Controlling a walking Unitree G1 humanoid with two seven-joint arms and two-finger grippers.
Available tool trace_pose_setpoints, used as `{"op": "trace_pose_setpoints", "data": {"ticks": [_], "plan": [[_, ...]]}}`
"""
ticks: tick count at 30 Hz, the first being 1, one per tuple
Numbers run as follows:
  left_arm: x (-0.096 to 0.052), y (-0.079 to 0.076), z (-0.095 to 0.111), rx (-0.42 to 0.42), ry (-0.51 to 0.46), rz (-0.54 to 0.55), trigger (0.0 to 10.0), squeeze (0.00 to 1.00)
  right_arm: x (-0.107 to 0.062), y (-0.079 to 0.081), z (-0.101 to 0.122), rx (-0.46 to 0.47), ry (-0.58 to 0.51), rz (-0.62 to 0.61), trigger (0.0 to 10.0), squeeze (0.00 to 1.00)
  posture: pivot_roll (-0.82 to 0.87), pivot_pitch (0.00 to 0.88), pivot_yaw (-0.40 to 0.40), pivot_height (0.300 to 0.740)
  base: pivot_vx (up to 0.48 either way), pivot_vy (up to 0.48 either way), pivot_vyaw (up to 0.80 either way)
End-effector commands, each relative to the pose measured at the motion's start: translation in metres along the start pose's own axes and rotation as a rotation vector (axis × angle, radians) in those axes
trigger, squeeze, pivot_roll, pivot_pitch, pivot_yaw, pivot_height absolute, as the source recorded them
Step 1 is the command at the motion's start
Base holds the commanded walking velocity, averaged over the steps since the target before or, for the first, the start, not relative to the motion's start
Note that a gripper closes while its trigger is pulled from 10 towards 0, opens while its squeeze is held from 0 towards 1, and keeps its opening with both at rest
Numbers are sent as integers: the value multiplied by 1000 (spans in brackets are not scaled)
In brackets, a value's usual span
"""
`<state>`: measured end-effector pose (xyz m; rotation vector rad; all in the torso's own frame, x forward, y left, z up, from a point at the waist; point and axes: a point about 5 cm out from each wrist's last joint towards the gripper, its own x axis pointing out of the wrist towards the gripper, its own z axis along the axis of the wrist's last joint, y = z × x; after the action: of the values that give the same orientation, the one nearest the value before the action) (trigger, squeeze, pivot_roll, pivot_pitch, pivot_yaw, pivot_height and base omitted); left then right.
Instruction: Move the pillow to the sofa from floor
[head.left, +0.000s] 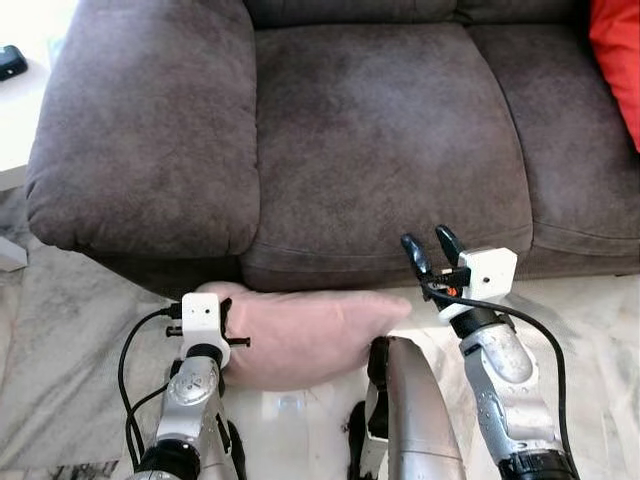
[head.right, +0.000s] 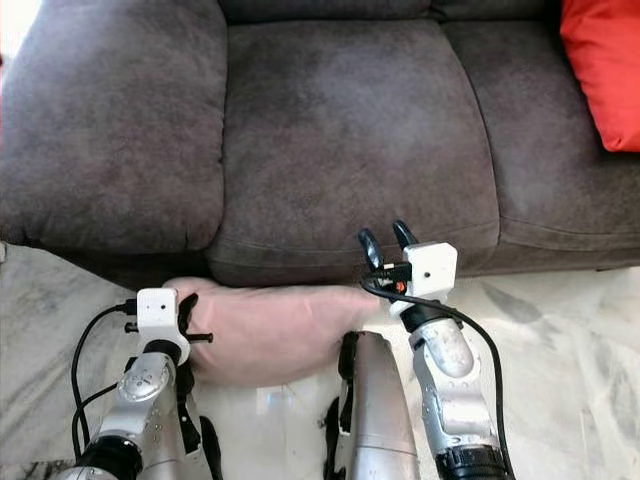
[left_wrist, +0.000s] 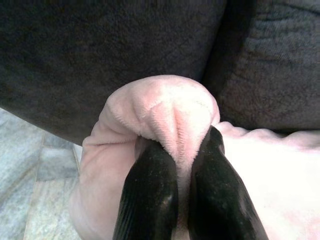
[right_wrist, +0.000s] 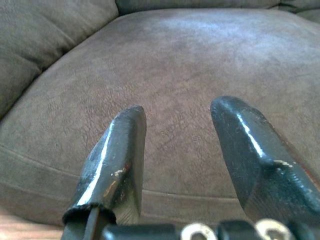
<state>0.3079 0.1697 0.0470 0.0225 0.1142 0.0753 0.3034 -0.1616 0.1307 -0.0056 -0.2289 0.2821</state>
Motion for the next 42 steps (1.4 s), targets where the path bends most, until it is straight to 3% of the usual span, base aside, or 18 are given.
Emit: {"op": "trace_pose_setpoints", "data": {"ticks": [1, 34, 42], "plan": [[5, 5, 16, 3, -75, 16, 10000, 0, -6, -6, -8, -2, 27, -30, 10000, 0, -105, 218, -45, 532, 0, 0, 0], [7, 3, 21, -1, -89, 5, 10000, 0, -5, -8, -16, -5, 26, -55, 10000, 0, -92, 219, -31, 532, -46, 0, 0], [6, 3, 22, -2, -91, 7, 10000, 0, -6, -9, -16, -7, 27, -55, 10000, 0, -91, 213, -35, 532, -256, 0, 0]]}}
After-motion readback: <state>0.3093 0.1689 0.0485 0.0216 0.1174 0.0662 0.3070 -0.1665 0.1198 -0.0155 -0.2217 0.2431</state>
